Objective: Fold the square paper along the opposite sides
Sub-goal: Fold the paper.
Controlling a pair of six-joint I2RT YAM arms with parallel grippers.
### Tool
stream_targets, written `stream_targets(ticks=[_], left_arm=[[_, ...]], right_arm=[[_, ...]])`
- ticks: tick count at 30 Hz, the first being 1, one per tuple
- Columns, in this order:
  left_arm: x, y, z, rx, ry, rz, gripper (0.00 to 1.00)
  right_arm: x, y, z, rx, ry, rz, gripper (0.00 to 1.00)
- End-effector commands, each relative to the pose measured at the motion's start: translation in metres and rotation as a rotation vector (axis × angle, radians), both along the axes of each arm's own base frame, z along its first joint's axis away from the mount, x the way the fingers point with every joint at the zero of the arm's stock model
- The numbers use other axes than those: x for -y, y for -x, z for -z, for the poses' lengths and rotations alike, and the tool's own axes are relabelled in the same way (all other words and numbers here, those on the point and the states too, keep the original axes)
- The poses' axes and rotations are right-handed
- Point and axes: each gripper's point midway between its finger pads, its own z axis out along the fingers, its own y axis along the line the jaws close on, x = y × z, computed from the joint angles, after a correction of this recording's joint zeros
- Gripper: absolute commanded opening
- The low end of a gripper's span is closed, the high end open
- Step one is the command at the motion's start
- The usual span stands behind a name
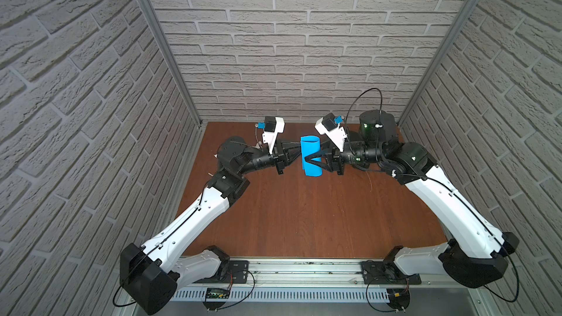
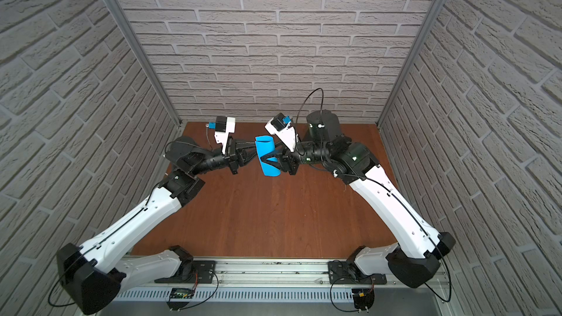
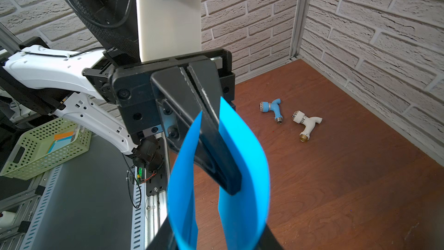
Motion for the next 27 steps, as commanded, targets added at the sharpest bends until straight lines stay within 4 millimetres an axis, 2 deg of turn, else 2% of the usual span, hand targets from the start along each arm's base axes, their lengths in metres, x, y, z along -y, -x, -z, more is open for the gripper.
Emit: stream_targets(ticks=[1, 27], left_arm=[[0.0, 0.003, -0.009, 0.047, 0.03, 0.001, 0.0], [0.0, -0.001, -0.004, 0.036, 0.027, -0.008, 0.0]], right_arm=[[-0.005, 0.003, -0.017, 0.061, -0.041, -0.015, 0.35], [-0.001, 0.006, -0.028, 0.095, -0.063, -0.006, 0.28]])
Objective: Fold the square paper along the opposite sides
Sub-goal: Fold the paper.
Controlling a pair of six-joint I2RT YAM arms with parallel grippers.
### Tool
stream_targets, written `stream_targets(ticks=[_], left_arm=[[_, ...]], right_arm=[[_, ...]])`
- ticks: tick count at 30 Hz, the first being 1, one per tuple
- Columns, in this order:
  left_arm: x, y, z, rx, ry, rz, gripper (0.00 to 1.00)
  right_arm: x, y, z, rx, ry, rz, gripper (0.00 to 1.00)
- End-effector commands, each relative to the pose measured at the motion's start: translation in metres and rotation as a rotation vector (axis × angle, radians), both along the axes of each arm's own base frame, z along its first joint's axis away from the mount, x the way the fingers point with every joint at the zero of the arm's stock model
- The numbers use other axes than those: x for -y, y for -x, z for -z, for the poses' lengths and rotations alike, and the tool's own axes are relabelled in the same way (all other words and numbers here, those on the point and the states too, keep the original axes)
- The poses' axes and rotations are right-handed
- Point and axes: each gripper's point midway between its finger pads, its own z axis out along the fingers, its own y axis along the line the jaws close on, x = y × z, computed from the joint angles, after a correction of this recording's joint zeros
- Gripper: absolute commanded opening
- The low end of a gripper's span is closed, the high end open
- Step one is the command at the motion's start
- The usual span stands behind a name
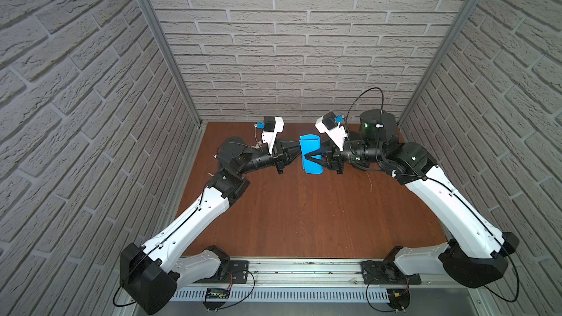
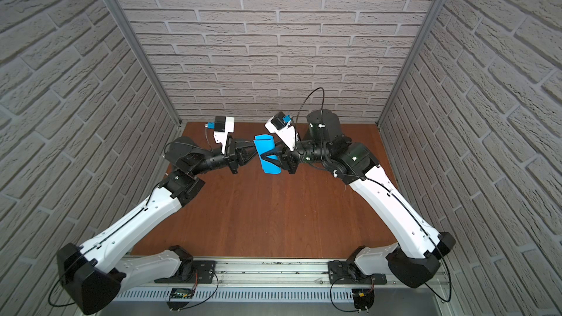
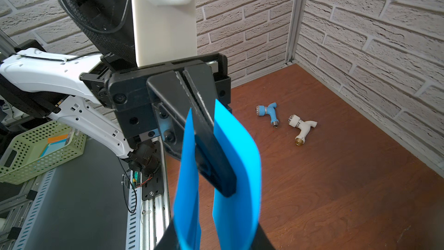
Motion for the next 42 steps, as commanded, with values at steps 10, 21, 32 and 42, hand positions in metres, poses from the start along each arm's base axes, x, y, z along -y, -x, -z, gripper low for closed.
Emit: stream_targets(ticks=[10, 21, 32, 42], left_arm=[[-0.014, -0.011, -0.013, 0.044, 0.021, -0.104, 0.42], [-0.048, -0.02, -0.037, 0.092, 0.066, -0.247, 0.73], [-0.055, 0.03, -0.01, 0.178, 0.034, -0.099, 0.98], [-0.017, 0.028, -0.004, 0.166, 0.033, 0.065, 0.98]], right_arm=[[0.0, 0.01, -0.022, 0.076, -0.048, -0.021, 0.26], [0.002, 0.008, -0.017, 0.081, -0.029, -0.009, 0.25], [0.005, 0.007, -0.053, 0.143, -0.047, -0.001, 0.25], [-0.012, 0.01, -0.048, 0.06, -0.067, -0.085, 0.24]])
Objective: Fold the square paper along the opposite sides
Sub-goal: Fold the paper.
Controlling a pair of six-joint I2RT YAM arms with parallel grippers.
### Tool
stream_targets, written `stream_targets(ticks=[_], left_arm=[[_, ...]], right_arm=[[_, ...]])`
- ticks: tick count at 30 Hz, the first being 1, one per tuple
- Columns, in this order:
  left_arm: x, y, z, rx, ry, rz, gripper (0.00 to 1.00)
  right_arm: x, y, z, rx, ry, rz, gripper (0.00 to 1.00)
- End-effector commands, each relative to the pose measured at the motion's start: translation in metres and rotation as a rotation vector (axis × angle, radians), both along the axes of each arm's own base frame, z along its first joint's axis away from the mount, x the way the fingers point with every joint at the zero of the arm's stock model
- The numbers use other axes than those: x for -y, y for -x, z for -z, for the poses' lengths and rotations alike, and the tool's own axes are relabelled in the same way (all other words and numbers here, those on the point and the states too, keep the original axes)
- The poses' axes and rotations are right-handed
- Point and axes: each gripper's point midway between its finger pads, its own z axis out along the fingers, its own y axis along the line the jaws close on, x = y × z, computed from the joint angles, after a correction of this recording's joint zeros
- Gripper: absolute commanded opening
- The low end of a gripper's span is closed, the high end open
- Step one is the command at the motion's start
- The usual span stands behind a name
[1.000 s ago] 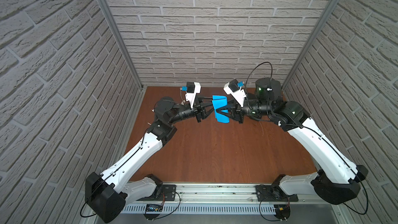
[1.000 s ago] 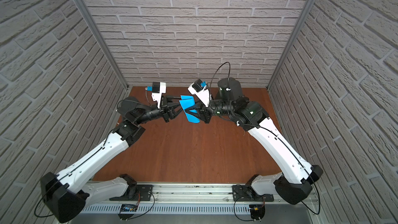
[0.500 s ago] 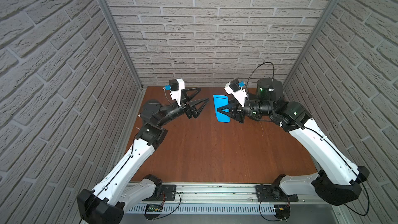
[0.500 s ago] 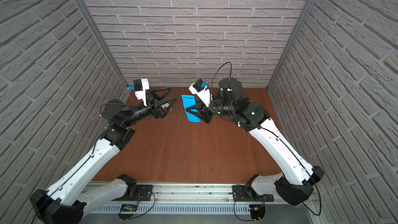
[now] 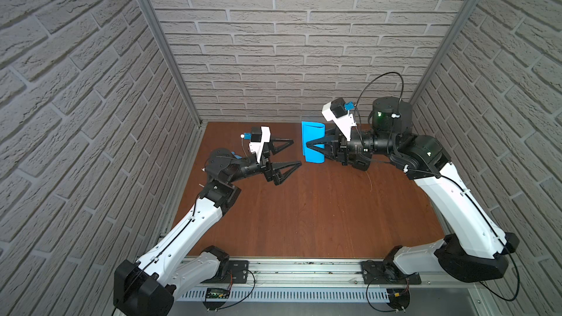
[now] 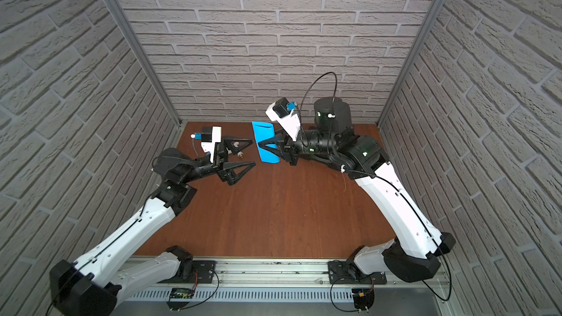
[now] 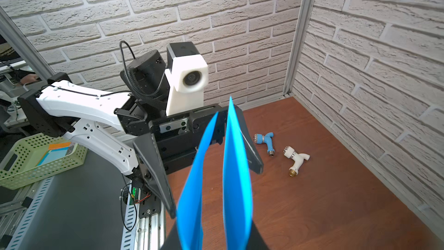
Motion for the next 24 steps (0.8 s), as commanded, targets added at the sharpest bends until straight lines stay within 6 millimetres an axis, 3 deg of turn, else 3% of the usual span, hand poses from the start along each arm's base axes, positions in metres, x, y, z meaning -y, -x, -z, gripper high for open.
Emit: stream_targets(ticks=[1, 6, 14, 24], left_arm=[[0.01, 0.017, -0.027, 0.111, 0.038, 0.077, 0.98], [0.024, 0.02, -0.026, 0.108, 0.035, 0.123, 0.98], [0.028, 0.024, -0.022, 0.089, 0.022, 0.137, 0.98], [0.036, 0.024, -0.017, 0.087, -0.008, 0.103, 0.84]], right_arm=[[-0.008, 0.005, 0.006, -0.031, 0.001, -0.045, 0.24], [-0.01, 0.003, 0.01, -0.034, 0.012, -0.05, 0.24], [-0.012, -0.001, 0.012, -0.031, 0.016, -0.044, 0.23], [-0.013, -0.005, 0.01, -0.033, 0.006, -0.028, 0.22]])
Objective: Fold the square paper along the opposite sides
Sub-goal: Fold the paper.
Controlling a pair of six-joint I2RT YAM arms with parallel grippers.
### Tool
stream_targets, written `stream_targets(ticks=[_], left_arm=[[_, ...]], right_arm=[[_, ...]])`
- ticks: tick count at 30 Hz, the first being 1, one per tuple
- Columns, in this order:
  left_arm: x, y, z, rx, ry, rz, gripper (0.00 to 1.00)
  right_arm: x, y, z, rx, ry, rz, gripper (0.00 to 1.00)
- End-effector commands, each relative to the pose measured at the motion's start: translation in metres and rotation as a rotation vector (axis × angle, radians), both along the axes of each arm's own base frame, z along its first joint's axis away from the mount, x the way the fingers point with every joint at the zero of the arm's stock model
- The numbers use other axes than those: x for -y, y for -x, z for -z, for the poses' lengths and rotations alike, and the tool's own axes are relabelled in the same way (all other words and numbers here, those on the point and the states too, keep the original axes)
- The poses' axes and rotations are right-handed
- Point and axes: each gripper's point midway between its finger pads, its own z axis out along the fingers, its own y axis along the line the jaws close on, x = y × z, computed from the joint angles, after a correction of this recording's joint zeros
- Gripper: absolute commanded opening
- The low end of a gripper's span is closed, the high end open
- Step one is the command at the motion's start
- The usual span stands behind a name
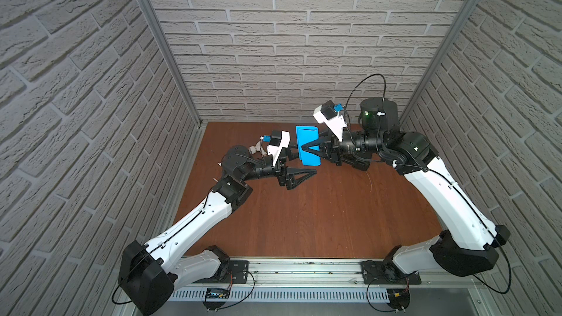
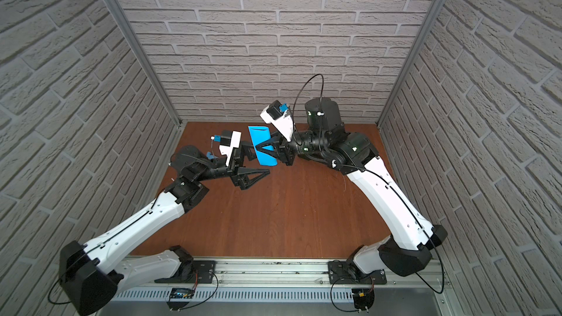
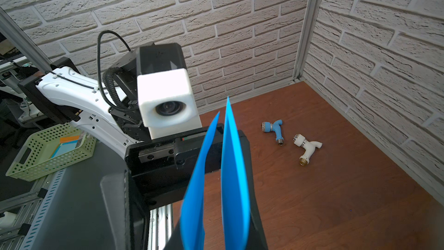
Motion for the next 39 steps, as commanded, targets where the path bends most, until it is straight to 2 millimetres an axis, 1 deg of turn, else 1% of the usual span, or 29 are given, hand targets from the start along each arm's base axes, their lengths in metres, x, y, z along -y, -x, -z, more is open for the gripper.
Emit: stream_targets(ticks=[1, 6, 14, 16, 25, 28, 35, 39], left_arm=[[-0.0018, 0.0042, -0.0218, 0.07, 0.032, -0.02, 0.82], [-0.0003, 0.0025, -0.0238, 0.069, 0.035, -0.033, 0.69], [0.0011, 0.0009, -0.0221, 0.061, 0.019, -0.045, 0.43], [0.0005, 0.0005, -0.0218, 0.059, 0.017, -0.051, 0.38], [-0.0031, -0.0006, -0.021, 0.065, 0.005, -0.083, 0.31], [-0.0028, -0.0023, -0.0189, 0.057, 0.0, -0.089, 0.3], [-0.0027, -0.0036, -0.0163, 0.054, -0.006, -0.094, 0.23], [-0.0025, -0.0046, -0.016, 0.055, -0.007, -0.098, 0.16]], right_arm=[[-0.0058, 0.0003, -0.006, 0.023, -0.024, -0.011, 0.22], [-0.0057, -0.0014, -0.0028, 0.019, -0.017, -0.004, 0.21], [-0.0055, -0.0021, -0.0007, 0.023, -0.012, -0.002, 0.21], [-0.0047, -0.0017, -0.0002, 0.025, -0.009, 0.0, 0.21], [-0.0001, 0.0007, -0.0011, 0.043, -0.006, 0.011, 0.21], [0.0012, 0.0019, -0.0019, 0.048, -0.005, 0.013, 0.21], [0.0025, 0.0029, -0.0048, 0.054, -0.011, 0.017, 0.21], [0.0025, 0.0029, -0.0042, 0.052, -0.01, 0.017, 0.21]])
